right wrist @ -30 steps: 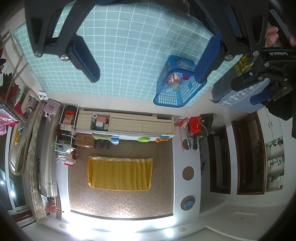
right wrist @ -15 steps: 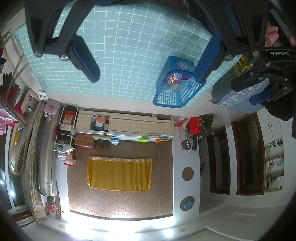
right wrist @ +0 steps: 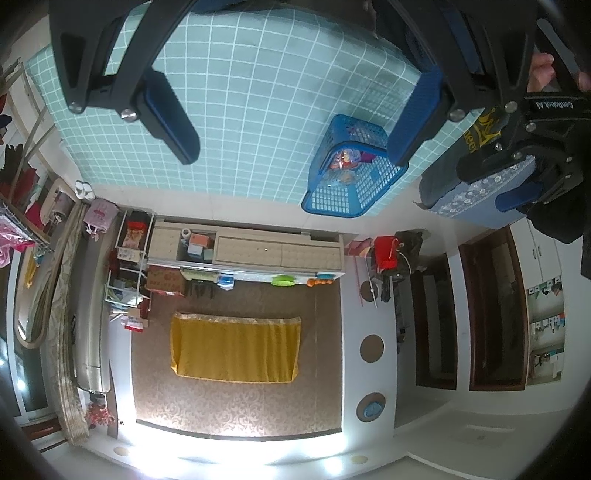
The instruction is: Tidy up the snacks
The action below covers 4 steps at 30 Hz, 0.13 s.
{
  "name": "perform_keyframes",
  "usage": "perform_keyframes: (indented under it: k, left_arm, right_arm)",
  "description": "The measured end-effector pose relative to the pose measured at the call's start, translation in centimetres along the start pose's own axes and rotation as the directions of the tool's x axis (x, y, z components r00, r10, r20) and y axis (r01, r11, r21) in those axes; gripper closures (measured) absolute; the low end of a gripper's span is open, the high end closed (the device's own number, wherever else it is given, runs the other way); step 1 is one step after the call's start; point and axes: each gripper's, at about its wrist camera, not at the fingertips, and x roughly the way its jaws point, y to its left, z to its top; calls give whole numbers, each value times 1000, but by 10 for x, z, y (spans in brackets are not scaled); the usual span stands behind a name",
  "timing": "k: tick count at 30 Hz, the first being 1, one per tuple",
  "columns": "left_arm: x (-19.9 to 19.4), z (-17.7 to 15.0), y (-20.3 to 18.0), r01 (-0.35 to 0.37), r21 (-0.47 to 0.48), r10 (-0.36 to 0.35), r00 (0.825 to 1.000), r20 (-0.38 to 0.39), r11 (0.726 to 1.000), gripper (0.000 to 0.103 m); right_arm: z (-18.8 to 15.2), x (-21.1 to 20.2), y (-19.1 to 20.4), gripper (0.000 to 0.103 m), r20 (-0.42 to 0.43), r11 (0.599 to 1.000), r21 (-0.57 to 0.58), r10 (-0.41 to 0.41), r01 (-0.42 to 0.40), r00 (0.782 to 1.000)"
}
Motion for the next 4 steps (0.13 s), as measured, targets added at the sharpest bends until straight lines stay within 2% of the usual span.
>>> perform_keyframes:
  k: [4]
  left_arm:
    - [0, 0, -1, 9, 7, -9, 1000, -1, 1000, 0]
  right_arm:
    - [0, -1, 1, 0, 0, 1000, 0, 4, -4, 1000]
